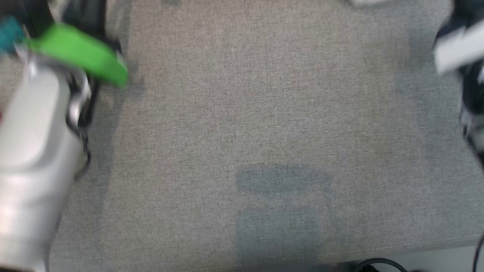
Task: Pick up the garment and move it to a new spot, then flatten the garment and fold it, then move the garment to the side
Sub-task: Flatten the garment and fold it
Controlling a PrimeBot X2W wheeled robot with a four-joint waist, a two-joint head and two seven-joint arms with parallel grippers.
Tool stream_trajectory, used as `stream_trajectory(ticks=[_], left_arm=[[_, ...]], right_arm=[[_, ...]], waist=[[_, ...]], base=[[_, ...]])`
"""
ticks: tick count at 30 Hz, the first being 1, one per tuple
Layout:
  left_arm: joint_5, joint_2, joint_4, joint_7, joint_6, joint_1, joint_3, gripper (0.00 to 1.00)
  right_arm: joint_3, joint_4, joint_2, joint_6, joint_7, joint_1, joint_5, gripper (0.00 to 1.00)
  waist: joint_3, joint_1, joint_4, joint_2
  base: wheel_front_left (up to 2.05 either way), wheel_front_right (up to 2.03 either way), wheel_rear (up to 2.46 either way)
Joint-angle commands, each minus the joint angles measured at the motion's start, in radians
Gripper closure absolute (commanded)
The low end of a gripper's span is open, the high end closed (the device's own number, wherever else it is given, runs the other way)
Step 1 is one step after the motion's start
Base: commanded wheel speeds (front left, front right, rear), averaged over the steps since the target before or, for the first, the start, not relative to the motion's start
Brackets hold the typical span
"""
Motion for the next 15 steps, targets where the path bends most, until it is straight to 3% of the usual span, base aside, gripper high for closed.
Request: stream_trajectory(ticks=[1,5,15], left_arm=[[0.006,0.025,-0.044,-0.005,-0.002,0.111,0.005,1.00],[0.009,0.013,-0.173,-0.006,-0.002,0.398,0.093,1.00],[0.105,-0.152,-0.368,-0.005,0.008,0.969,0.258,1.00]], right_arm=[[0.021,-0.037,-0.026,0.000,-0.015,0.120,0.035,1.00],[0.062,-0.102,-0.080,0.000,-0.050,0.404,0.117,1.00],[0.064,-0.159,-0.139,0.000,-0.118,0.878,0.239,1.00]], waist=[[-0.079,-0.0002,-0.032,0.0000],[-0.143,-0.0002,-0.052,0.0000],[-0.333,-0.0002,-0.041,0.0000]], base=[[0.00,0.00,0.00],[0.00,0.00,0.00],[0.00,0.00,0.00]])
